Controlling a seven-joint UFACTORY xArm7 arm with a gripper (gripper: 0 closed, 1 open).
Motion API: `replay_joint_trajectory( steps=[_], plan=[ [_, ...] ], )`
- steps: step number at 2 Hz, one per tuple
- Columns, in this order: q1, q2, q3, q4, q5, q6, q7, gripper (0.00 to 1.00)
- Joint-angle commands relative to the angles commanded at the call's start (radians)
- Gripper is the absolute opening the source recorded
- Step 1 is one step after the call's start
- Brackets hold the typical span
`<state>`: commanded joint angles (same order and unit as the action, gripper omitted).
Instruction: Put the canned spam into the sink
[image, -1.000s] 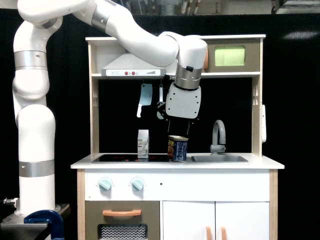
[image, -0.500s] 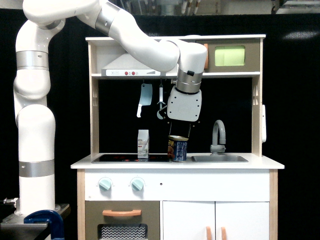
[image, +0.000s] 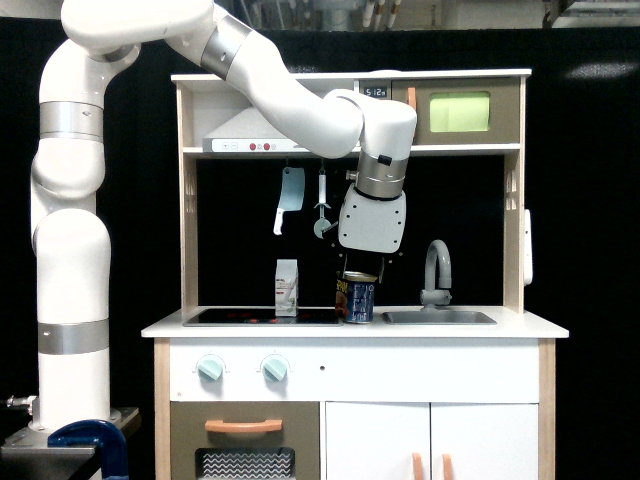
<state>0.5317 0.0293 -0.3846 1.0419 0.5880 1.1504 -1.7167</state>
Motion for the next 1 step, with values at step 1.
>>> replay_joint_trajectory(
  steps=[1],
  plan=[
    [-0.006, 0.027, 0.051, -0.009, 0.027, -0.048, 0.010, 1.00]
  ],
)
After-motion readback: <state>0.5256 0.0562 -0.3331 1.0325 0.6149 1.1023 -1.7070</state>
